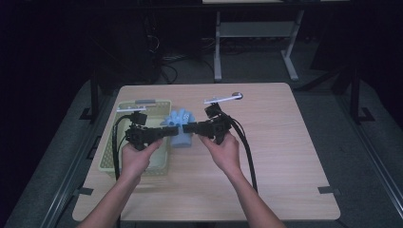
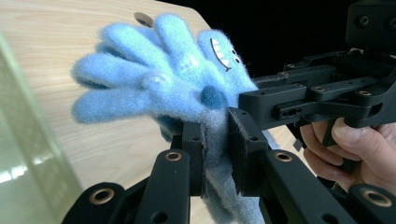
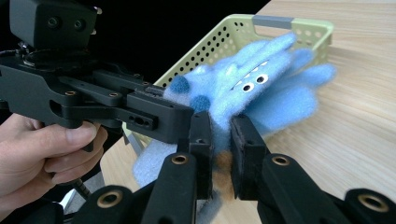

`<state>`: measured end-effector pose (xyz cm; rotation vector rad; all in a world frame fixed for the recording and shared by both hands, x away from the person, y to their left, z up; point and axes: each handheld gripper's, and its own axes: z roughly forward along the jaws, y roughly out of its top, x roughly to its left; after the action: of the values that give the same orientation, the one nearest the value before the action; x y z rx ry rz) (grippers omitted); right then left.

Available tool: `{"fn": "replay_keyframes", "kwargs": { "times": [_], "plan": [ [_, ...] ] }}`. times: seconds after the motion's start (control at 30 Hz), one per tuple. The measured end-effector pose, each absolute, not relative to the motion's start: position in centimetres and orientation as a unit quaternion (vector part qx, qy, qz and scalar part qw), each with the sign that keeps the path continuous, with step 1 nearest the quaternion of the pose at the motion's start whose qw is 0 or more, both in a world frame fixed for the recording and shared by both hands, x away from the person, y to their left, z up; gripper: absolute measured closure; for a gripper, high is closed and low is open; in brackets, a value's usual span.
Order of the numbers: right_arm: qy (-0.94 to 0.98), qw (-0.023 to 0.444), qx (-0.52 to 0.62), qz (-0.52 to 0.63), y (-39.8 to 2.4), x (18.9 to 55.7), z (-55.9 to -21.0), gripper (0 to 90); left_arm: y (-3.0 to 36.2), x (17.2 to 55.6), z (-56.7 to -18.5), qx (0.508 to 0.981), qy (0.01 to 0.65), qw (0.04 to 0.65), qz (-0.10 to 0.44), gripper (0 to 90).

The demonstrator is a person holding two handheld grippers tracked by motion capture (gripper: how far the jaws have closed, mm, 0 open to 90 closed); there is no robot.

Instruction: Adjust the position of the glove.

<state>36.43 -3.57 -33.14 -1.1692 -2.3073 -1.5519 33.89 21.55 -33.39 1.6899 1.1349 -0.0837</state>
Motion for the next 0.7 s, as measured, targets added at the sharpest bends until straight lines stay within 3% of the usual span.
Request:
{"fn": "replay_keyframes", "kwargs": {
  "times": [0.7],
  "plan": [
    [-0.759,0.091,-0.374,-0.525,2.3,38.1,-33.3,81.0,27.3,34.0,-33.0,0.687,0.506,0.521,-0.018,77.0]
  ]
}}
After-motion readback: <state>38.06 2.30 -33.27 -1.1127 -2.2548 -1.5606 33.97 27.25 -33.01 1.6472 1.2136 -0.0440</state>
